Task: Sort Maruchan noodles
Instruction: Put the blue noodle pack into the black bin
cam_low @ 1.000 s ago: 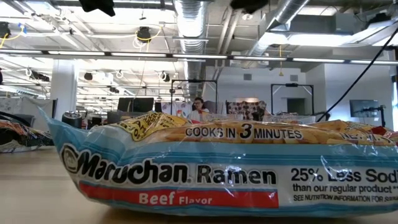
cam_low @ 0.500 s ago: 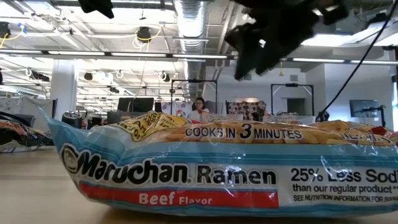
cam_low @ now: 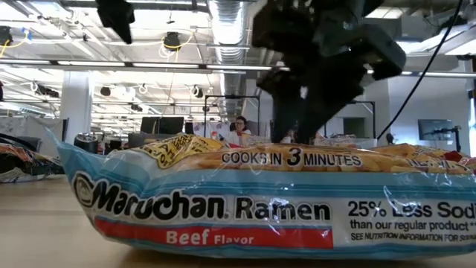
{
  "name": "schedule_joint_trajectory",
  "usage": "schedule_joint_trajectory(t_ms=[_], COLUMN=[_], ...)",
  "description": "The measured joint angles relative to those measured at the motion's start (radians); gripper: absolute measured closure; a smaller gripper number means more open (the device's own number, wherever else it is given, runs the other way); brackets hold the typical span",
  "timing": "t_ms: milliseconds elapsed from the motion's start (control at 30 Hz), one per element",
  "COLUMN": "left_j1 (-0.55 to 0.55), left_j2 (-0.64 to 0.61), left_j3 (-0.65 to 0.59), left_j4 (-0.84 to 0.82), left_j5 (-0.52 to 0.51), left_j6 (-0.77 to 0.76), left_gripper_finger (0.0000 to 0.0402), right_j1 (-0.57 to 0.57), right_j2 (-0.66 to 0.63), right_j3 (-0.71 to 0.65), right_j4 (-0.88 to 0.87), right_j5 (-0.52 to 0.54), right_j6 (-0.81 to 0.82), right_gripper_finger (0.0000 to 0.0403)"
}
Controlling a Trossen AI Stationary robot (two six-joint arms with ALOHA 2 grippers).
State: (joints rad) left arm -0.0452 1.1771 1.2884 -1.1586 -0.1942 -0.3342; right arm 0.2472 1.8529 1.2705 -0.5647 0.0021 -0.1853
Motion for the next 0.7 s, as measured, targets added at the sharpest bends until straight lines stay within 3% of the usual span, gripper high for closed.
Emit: schedule_joint_trajectory(t_ms=[433, 567, 700], left_j1=[0.000, 0.000, 0.000], left_j2=[0.066, 0.068, 0.067], left_j3=[0.000, 0.000, 0.000], left_j4=[-0.007, -0.001, -0.001], left_j5=[0.006, 0.005, 0.005], left_j6=[0.016, 0.016, 0.015], left_gripper_finger=[0.0280, 0.0280, 0.0280], right_j1=[-0.028, -0.029, -0.035], right_j2=[0.051, 0.074, 0.079], right_j3=[0.006, 0.006, 0.005], right_j4=[-0.023, -0.027, -0.028], right_j5=[-0.008, -0.038, -0.079], right_j6=[0.057, 0.084, 0.091], right_gripper_finger=[0.0177, 0.0218, 0.0287])
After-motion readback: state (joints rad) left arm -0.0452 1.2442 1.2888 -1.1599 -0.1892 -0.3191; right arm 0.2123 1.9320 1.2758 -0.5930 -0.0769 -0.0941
